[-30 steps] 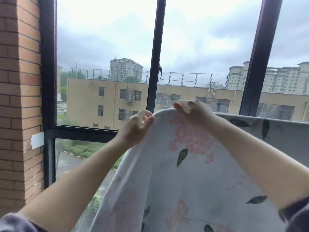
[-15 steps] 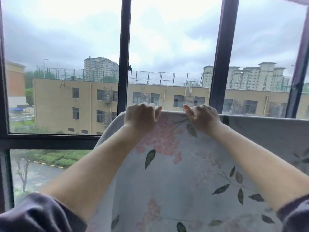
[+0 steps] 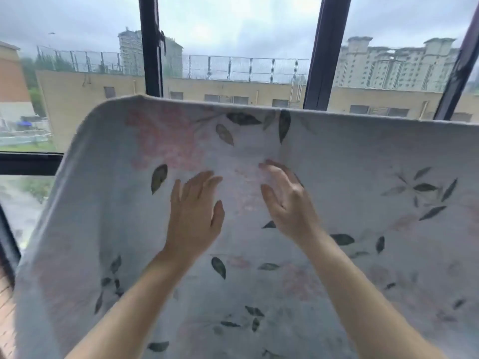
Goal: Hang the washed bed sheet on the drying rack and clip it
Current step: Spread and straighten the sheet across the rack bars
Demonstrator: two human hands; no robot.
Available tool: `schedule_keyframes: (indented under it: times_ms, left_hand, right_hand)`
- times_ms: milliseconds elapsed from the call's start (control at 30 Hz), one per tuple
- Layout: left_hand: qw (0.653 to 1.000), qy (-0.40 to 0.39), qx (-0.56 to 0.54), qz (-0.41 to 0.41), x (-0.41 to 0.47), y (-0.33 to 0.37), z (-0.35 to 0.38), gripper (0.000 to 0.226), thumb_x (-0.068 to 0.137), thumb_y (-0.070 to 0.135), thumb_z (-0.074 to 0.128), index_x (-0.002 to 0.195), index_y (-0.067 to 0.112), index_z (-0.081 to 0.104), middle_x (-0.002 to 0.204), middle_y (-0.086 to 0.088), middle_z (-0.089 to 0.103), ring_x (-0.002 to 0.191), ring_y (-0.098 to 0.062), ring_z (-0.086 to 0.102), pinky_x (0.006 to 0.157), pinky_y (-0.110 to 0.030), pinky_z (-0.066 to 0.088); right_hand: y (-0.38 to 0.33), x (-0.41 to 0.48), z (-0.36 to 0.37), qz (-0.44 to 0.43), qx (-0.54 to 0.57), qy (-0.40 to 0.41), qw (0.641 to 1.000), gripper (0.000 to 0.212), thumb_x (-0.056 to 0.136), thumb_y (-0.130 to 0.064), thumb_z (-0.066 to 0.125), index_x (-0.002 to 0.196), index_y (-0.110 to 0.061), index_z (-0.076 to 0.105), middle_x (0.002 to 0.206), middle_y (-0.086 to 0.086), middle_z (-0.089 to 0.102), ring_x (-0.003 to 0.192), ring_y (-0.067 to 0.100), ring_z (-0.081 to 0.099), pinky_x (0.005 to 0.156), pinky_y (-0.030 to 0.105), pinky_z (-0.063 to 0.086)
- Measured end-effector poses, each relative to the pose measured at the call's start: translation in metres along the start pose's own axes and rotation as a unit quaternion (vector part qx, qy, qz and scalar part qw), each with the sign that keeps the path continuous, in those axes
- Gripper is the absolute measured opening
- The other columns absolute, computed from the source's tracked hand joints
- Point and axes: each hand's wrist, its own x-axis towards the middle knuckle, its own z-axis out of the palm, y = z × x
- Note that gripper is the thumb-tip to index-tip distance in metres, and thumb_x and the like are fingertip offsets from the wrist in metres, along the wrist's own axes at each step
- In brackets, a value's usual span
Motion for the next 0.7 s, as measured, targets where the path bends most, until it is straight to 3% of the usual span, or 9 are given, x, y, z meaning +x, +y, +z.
schedule_keyframes:
  times_ms: [67,167,300,433,567,700]
  left_hand:
    - [0.996,-0.040,-0.067,-0.040,-0.040,0.023,0.016,0.040,0.089,0.029,0.035,0.121,0.016,0.054,0.128,-0.002,0.054,0.120,-0.020,0.048,0.107,-0.048,0.031]
    - [0.983,-0.074,-0.141,-0.087,-0.096,0.057,0.034,0.033,0.088,0.027,0.038,0.108,0.015,0.060,0.111,0.001,0.060,0.092,-0.015,0.057,0.093,-0.033,0.040]
    - [0.958,-0.105,-0.175,-0.203,-0.163,0.078,0.049,0.030,0.087,0.029,0.038,0.100,0.018,0.062,0.102,0.004,0.061,0.096,-0.012,0.056,0.088,-0.028,0.044]
    - [0.931,-0.114,-0.188,-0.292,-0.200,0.101,0.049,0.027,0.088,0.032,0.039,0.096,0.020,0.062,0.099,0.006,0.062,0.095,-0.009,0.056,0.087,-0.025,0.044]
    - [0.914,-0.123,-0.212,-0.322,-0.206,0.122,0.050,0.022,0.087,0.023,0.044,0.095,0.018,0.063,0.099,0.003,0.064,0.093,-0.009,0.056,0.088,-0.016,0.037]
    - [0.902,-0.137,-0.242,-0.330,-0.208,0.126,0.062,0.015,0.091,0.011,0.053,0.091,0.021,0.064,0.096,0.006,0.066,0.089,-0.003,0.058,0.079,-0.002,0.037]
  right_hand:
    - [0.016,-0.043,-0.003,0.098,0.093,-0.046,0.990,0.032,0.098,-0.031,0.044,0.129,-0.027,0.050,0.133,-0.008,0.050,0.117,0.005,0.051,0.097,0.027,0.043]
    - [0.040,-0.108,-0.008,0.226,0.191,-0.081,0.952,0.023,0.099,-0.021,0.045,0.120,-0.021,0.056,0.122,-0.008,0.055,0.108,0.005,0.053,0.083,0.005,0.039]
    - [0.066,-0.176,-0.011,0.333,0.250,-0.077,0.906,0.020,0.097,-0.018,0.049,0.094,-0.030,0.064,0.104,-0.005,0.067,0.095,0.010,0.065,0.078,0.022,0.046]
    - [0.074,-0.216,-0.018,0.391,0.256,-0.102,0.878,0.023,0.097,-0.015,0.048,0.087,-0.029,0.064,0.096,-0.005,0.069,0.077,0.000,0.066,0.074,0.024,0.049]
    - [0.076,-0.231,-0.024,0.422,0.277,-0.098,0.858,0.022,0.097,-0.013,0.048,0.086,-0.024,0.064,0.089,-0.006,0.071,0.074,0.001,0.067,0.073,0.024,0.050]
    - [0.079,-0.238,-0.039,0.440,0.270,-0.077,0.853,0.021,0.097,-0.013,0.048,0.088,-0.021,0.065,0.087,-0.006,0.072,0.075,0.004,0.068,0.073,0.022,0.051]
